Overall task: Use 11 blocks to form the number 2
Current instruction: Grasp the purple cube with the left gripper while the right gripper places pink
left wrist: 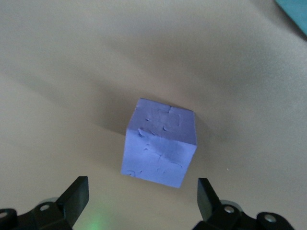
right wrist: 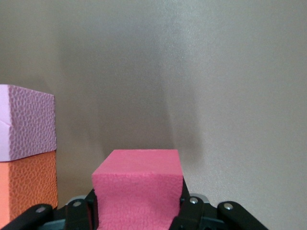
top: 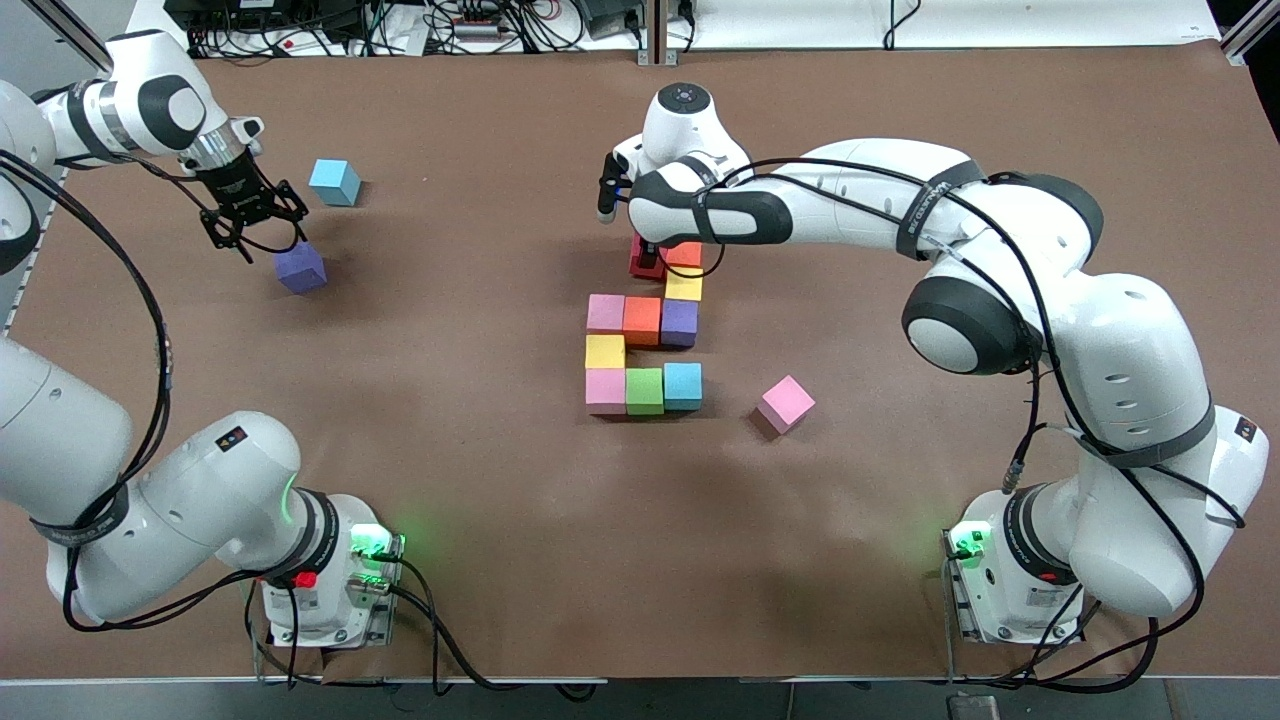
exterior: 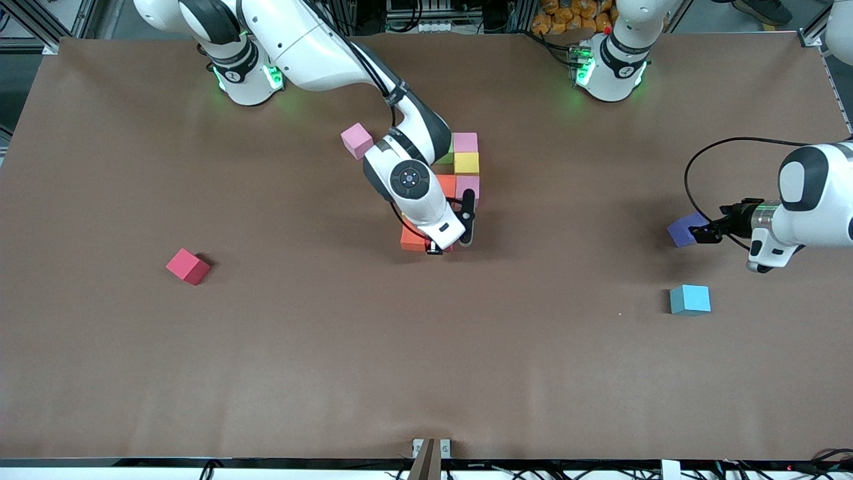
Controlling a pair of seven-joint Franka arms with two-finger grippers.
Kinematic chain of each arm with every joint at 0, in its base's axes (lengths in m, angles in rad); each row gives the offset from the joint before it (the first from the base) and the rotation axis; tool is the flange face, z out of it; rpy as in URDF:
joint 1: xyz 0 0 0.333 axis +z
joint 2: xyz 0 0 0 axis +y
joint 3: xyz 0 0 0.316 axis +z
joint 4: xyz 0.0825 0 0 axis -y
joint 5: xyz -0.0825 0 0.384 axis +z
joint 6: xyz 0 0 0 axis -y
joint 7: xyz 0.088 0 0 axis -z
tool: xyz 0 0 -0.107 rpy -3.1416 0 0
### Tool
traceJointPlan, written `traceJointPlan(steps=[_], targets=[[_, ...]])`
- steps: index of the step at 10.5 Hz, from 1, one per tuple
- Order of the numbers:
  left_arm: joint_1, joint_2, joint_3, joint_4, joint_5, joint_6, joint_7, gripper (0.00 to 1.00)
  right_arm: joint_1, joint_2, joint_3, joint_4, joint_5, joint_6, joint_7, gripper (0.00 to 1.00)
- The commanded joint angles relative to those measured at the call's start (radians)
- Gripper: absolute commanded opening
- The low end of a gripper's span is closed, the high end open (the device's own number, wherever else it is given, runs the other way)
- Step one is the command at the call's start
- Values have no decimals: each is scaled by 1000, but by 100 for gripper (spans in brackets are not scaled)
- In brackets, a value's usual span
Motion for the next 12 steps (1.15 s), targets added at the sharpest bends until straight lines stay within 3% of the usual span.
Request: traceJointPlan(steps=[1,5,6,7,12], targets=[[40,17,-10,-15,-28,26,37,100,-5,16,1,19,-22,-12,-1,29],[63,56,-10,-16,-29,42,81,100,-3,18,1,13,-28,-12,6,29],[69,65,-10,-16,-29,45,81,100,-3,18,1,10,-28,-14,40,52],[71,74,-10,-16,-29,51,81,100,-2,16,1,10,-28,-14,77,100],[69,68,-11,-15,-42,48,83,100,-3,2,3,14,-24,-29,81,100]])
